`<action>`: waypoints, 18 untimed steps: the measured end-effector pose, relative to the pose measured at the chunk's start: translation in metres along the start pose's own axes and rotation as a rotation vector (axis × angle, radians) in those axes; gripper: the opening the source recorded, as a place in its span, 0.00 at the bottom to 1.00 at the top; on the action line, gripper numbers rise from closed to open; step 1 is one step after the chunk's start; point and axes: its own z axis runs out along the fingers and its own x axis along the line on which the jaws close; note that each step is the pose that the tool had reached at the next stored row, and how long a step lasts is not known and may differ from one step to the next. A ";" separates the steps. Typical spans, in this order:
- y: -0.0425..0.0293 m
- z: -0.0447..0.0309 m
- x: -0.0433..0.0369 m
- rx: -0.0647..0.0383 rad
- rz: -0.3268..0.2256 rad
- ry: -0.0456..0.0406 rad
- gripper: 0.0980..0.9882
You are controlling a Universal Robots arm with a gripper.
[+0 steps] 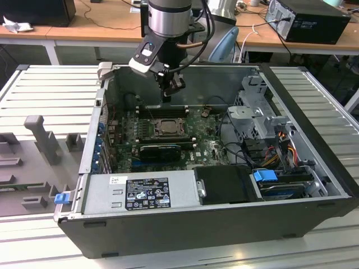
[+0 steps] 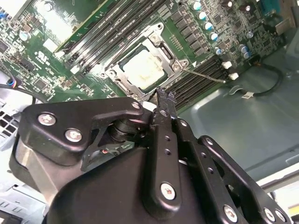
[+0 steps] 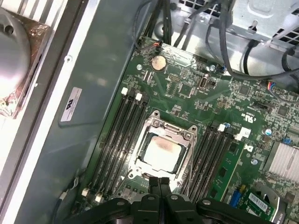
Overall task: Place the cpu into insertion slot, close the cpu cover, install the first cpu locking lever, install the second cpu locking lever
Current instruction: 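Install the first cpu locking lever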
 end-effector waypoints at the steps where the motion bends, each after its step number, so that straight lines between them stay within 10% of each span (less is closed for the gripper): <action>1: 0.0000 0.0000 0.0000 0.000 -0.005 0.0001 0.01; 18: 0.0000 0.0000 0.0000 0.005 -0.077 0.0017 0.01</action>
